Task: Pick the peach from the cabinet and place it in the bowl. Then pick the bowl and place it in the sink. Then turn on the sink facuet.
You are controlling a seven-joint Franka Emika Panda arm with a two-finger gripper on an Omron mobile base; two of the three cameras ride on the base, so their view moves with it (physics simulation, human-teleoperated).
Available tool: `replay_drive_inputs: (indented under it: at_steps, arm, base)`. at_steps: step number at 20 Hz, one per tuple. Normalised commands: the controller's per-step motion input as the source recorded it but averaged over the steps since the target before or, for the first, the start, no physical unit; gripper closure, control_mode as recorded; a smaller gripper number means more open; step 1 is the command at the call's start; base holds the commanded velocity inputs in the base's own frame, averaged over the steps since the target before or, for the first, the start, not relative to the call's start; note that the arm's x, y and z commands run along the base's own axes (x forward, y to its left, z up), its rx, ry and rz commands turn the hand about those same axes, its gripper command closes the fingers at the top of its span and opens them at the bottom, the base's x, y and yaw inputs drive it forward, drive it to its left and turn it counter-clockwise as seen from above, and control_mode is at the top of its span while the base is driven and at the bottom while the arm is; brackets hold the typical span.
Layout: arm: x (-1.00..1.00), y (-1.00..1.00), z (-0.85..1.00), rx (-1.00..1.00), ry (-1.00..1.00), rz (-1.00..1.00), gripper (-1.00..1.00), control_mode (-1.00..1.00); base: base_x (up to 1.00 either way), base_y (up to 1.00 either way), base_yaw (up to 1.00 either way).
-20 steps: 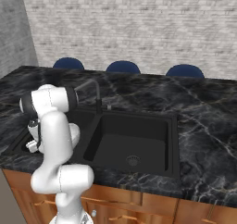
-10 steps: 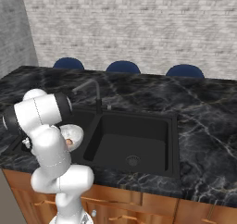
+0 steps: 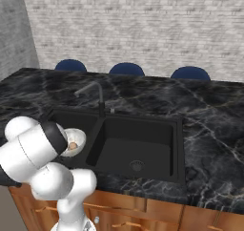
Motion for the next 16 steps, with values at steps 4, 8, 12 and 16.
replay_drive_inputs:
  at_steps: [4, 8, 12, 16]
  arm:
    - [0.00, 0.26, 1.00, 0.00, 0.01, -0.09, -1.00, -1.00]
    - [-0.02, 0.23, 1.00, 0.00, 0.01, -0.08, -1.00, -1.00]
    - [-0.14, 0.18, 1.00, 0.00, 0.02, -0.08, -1.00, -1.00]
    - [-0.30, 0.00, 1.00, 0.04, 0.08, -0.17, -1.00, -1.00]
  base:
    - [0.00, 0.00, 0.00]
    - [0.00, 0.00, 0.00]
    - [0.00, 0.00, 0.00]
    - [0.00, 0.00, 0.00]
